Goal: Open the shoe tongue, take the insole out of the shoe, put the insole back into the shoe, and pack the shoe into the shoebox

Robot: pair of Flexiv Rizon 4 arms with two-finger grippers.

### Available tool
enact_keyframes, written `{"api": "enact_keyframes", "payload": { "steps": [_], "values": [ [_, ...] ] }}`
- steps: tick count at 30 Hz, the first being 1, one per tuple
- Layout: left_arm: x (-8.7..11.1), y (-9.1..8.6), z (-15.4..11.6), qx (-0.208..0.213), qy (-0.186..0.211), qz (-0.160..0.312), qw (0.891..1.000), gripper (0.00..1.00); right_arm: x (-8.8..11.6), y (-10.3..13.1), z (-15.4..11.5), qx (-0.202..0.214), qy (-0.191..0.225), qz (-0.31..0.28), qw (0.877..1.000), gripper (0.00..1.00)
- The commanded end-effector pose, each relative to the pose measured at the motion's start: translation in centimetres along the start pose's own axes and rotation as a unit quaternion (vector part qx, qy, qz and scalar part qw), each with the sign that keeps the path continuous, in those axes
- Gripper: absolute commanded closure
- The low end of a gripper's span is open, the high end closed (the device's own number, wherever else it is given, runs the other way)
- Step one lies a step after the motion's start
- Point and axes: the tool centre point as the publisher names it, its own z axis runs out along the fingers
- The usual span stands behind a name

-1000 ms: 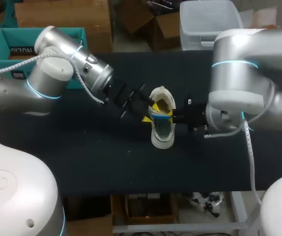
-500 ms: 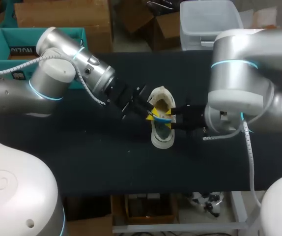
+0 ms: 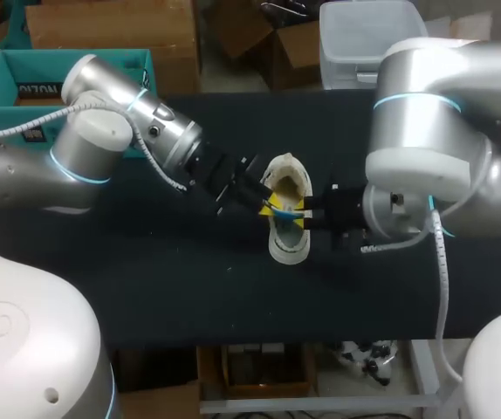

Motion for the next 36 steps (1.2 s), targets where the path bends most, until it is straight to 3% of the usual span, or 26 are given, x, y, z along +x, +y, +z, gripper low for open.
{"api": "enact_keyframes", "payload": {
  "steps": [1, 8, 20, 36],
  "values": [
    [0.3, 0.0, 0.3, 0.002, -0.008, 0.001, 1.0, 1.0, -0.4, 0.2, 1.0, 0.004, 0.012, 0.001, 1.0, 1.0],
    [0.2, -0.3, 0.6, -0.003, -0.03, 0.015, 0.999, 1.0, 0.2, 0.1, 1.4, 0.008, 0.007, -0.01, 1.0, 1.0],
    [-0.3, -1.5, 1.3, 0.011, -0.048, 0.036, 0.998, 1.0, 1.5, -0.9, 0.8, -0.025, 0.0, -0.037, 0.999, 1.0],
    [-0.1, 0.8, 1.5, -0.027, -0.061, 0.029, 0.997, 1.0, 0.7, 0.4, 2.4, -0.033, -0.006, -0.041, 0.999, 1.0]
  ]
}}
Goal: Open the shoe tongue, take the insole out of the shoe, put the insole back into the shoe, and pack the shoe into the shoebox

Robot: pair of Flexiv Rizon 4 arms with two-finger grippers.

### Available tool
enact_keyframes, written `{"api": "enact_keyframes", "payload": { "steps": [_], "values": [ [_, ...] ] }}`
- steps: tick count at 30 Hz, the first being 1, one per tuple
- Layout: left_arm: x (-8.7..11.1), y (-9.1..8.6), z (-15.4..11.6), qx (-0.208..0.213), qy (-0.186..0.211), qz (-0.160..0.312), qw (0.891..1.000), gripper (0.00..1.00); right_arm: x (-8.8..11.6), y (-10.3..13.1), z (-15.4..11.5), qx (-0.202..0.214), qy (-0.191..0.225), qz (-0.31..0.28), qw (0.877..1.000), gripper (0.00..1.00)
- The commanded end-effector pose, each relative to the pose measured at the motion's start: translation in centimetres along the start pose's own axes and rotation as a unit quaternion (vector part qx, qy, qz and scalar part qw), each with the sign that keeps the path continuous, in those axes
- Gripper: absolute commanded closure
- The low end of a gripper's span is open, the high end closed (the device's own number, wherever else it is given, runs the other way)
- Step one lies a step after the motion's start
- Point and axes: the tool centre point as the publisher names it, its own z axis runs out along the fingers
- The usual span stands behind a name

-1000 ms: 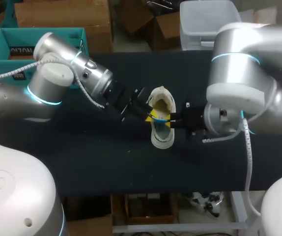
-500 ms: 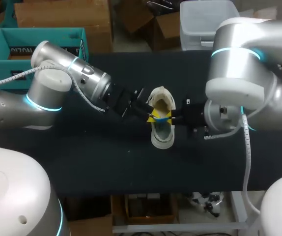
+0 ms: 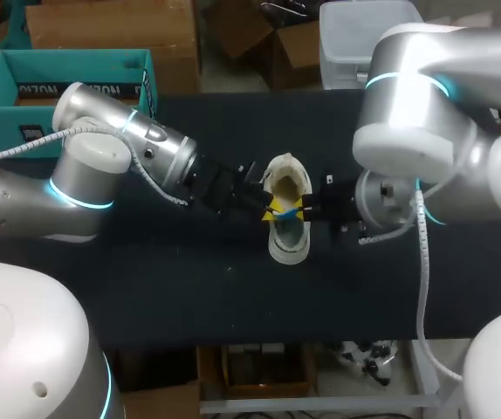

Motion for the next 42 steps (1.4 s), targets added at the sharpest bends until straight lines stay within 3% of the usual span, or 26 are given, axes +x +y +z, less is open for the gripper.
{"api": "enact_keyframes", "payload": {
  "steps": [1, 12, 20, 21, 22, 24, 26, 28, 31, 33, 37, 41, 42],
  "values": [
    [-0.3, 0.4, 0.7, -0.006, -0.006, -0.008, 1.0, 1.0, -0.2, -0.5, 1.3, -0.008, 0.004, 0.001, 1.0, 1.0],
    [-0.8, 2.5, 0.7, -0.021, -0.017, -0.036, 0.999, 1.0, -0.2, 0.4, 2.9, -0.006, -0.001, 0.008, 1.0, 1.0],
    [-1.0, 2.8, 1.1, -0.022, -0.013, -0.047, 0.999, 0.98, -0.3, 0.7, 3.4, -0.013, -0.003, 0.012, 1.0, 1.0],
    [-1.0, 2.7, 1.1, -0.021, -0.012, -0.047, 0.999, 0.9, -0.3, 0.7, 3.4, -0.012, -0.001, 0.013, 1.0, 1.0],
    [-1.0, 2.6, 1.1, -0.018, -0.009, -0.048, 0.999, 0.63, -0.3, 0.7, 3.3, -0.013, 0.0, 0.014, 1.0, 1.0],
    [-1.0, 2.3, 1.0, -0.017, -0.008, -0.046, 0.999, 0.45, -0.4, 0.9, 3.1, -0.016, 0.003, 0.016, 1.0, 1.0],
    [-0.9, 1.9, 0.8, -0.015, -0.007, -0.044, 0.999, 0.46, -0.5, 1.0, 3.0, -0.02, 0.003, 0.019, 1.0, 1.0],
    [-0.9, 1.6, 0.5, -0.015, -0.006, -0.042, 0.999, 0.55, -0.6, 1.1, 2.8, -0.023, 0.005, 0.024, 0.999, 1.0],
    [-0.8, 1.4, 0.2, -0.014, -0.008, -0.04, 0.999, 0.76, -0.7, 1.2, 2.5, -0.028, 0.007, 0.026, 0.999, 1.0],
    [-0.8, 1.4, 0.0, -0.014, -0.01, -0.04, 0.999, 0.82, -0.8, 1.2, 2.3, -0.03, 0.008, 0.028, 0.999, 1.0],
    [-0.5, 1.1, -0.2, -0.012, -0.005, -0.04, 0.999, 0.9, -0.9, 1.4, 2.2, -0.036, 0.007, 0.033, 0.999, 1.0],
    [-0.2, 0.8, -0.3, -0.009, 0.004, -0.04, 0.999, 0.87, -0.9, 1.6, 2.1, -0.037, 0.006, 0.036, 0.999, 1.0],
    [-0.2, 0.7, -0.2, -0.01, 0.005, -0.039, 0.999, 0.91, -0.9, 1.7, 2.2, -0.037, 0.006, 0.036, 0.999, 1.0]
  ]
}}
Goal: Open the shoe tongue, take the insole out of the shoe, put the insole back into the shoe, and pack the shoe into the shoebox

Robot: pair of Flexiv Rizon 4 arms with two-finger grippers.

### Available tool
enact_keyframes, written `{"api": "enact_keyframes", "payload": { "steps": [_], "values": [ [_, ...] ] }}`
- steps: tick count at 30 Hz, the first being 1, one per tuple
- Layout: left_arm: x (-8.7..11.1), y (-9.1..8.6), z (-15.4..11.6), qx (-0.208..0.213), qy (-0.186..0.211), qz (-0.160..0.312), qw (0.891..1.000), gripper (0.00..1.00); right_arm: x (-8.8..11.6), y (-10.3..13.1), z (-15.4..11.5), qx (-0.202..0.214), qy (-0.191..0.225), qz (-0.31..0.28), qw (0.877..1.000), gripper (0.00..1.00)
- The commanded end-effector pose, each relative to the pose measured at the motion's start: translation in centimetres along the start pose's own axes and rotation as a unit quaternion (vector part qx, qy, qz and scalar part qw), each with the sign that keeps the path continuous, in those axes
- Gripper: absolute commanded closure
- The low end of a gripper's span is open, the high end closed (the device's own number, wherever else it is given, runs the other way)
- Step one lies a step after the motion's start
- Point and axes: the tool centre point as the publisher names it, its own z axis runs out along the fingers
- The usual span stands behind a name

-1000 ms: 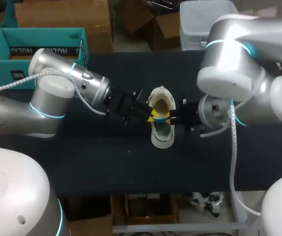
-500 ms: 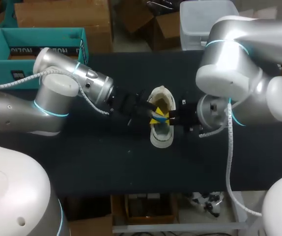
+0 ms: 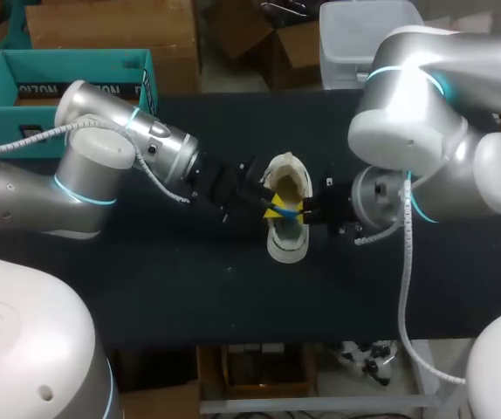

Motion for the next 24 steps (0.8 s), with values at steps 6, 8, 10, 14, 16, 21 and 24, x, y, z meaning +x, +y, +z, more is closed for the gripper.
{"api": "enact_keyframes", "payload": {
  "steps": [6, 8, 10, 14, 16, 21, 24],
  "values": [
    [0.0, 0.0, 0.3, -0.002, 0.007, 0.0, 1.0, 1.0, -0.3, -0.6, 0.5, -0.011, 0.011, 0.004, 1.0, 0.56],
    [-0.1, 0.1, 0.4, -0.001, 0.007, -0.001, 1.0, 1.0, -0.5, -1.1, 0.3, -0.012, 0.01, 0.005, 1.0, 0.51],
    [-0.1, 0.0, 0.4, 0.0, 0.007, -0.001, 1.0, 1.0, -0.7, -1.5, 0.1, -0.014, 0.009, 0.007, 1.0, 0.42],
    [-0.1, 0.0, 0.5, 0.001, 0.006, 0.0, 1.0, 1.0, -1.1, -1.9, -0.1, -0.014, 0.011, 0.011, 1.0, 0.55],
    [-0.2, 0.0, 0.5, 0.001, 0.006, -0.001, 1.0, 1.0, -1.2, -2.0, 0.1, -0.013, 0.012, 0.012, 1.0, 0.74],
    [-0.2, 0.0, 0.5, 0.002, 0.005, -0.002, 1.0, 1.0, -1.1, -1.7, 0.6, -0.005, 0.014, 0.013, 1.0, 1.0],
    [-0.1, 0.1, 0.4, 0.001, 0.005, -0.003, 1.0, 1.0, -1.1, -1.6, 0.8, -0.001, 0.016, 0.013, 1.0, 1.0]
  ]
}}
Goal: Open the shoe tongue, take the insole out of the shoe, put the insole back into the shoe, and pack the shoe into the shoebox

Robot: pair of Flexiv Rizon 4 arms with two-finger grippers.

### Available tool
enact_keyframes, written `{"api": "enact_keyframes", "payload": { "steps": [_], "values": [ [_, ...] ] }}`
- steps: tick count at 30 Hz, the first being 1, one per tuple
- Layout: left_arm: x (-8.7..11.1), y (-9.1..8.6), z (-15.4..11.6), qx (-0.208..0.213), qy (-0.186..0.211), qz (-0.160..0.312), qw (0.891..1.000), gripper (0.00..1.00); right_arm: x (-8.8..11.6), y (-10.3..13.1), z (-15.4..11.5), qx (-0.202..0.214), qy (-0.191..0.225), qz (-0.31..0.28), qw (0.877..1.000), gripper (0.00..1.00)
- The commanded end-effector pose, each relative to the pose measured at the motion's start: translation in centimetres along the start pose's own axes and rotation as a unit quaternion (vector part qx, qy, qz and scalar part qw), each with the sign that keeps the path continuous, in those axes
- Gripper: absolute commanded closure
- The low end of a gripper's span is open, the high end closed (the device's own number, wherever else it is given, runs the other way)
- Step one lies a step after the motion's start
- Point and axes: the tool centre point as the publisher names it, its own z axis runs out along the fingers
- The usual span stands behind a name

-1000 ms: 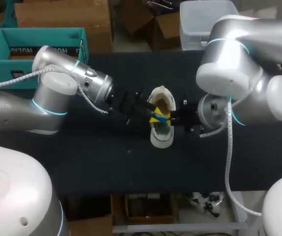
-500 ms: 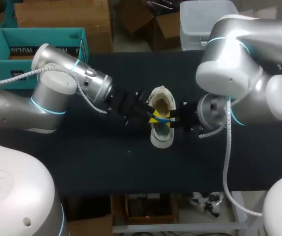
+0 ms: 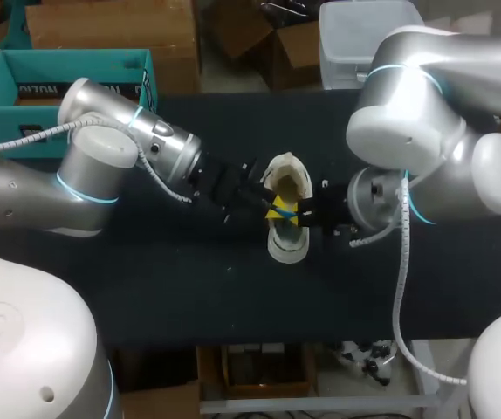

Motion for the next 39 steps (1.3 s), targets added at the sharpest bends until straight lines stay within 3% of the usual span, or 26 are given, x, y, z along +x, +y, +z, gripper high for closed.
{"api": "enact_keyframes", "payload": {
  "steps": [1, 4, 6, 7, 9, 10, 16, 22, 27, 35, 39],
  "values": [
    [-0.1, 0.2, 0.1, 0.001, -0.001, -0.001, 1.0, 1.0, -0.6, -0.2, 0.7, -0.011, 0.022, 0.0, 1.0, 1.0],
    [0.0, 0.1, -0.1, 0.001, 0.007, -0.006, 1.0, 0.99, -0.4, -0.3, 0.7, -0.014, 0.025, -0.004, 1.0, 1.0],
    [-0.1, -0.1, -0.5, 0.007, 0.013, -0.011, 1.0, 0.45, -0.4, -0.3, 0.4, -0.021, 0.026, -0.007, 0.999, 1.0],
    [-0.2, -0.3, -0.9, 0.009, 0.014, -0.011, 1.0, 0.27, -0.4, -0.3, 0.2, -0.025, 0.028, -0.012, 0.999, 1.0],
    [-0.3, -0.7, -1.5, 0.013, 0.018, -0.013, 1.0, 0.03, -0.3, -0.4, 0.0, -0.029, 0.028, -0.013, 0.999, 1.0],
    [-0.4, -0.9, -1.8, 0.013, 0.021, -0.014, 1.0, 0.0, -0.4, -0.4, -0.1, -0.032, 0.03, -0.015, 0.999, 1.0],
    [-0.6, -1.4, -3.5, 0.02, 0.051, -0.032, 0.998, 0.0, -0.5, -0.1, 0.6, -0.033, 0.031, -0.026, 0.999, 1.0],
    [-1.1, -1.1, -5.3, 0.025, 0.055, -0.057, 0.997, 0.0, -0.9, 1.0, 1.7, -0.05, 0.019, -0.033, 0.998, 1.0],
    [-1.2, -1.2, -6.4, 0.03, 0.073, -0.081, 0.994, 0.0, -0.9, 1.1, 2.1, -0.086, 0.009, -0.049, 0.995, 1.0],
    [-1.4, -1.4, -7.6, 0.04, 0.072, -0.1, 0.992, 0.0, 0.2, -1.2, 1.4, -0.164, 0.006, -0.107, 0.981, 1.0],
    [-1.3, -1.5, -7.6, 0.038, 0.073, -0.102, 0.991, 0.0, 0.3, -1.6, 0.8, -0.181, 0.008, -0.115, 0.977, 1.0]
  ]
}}
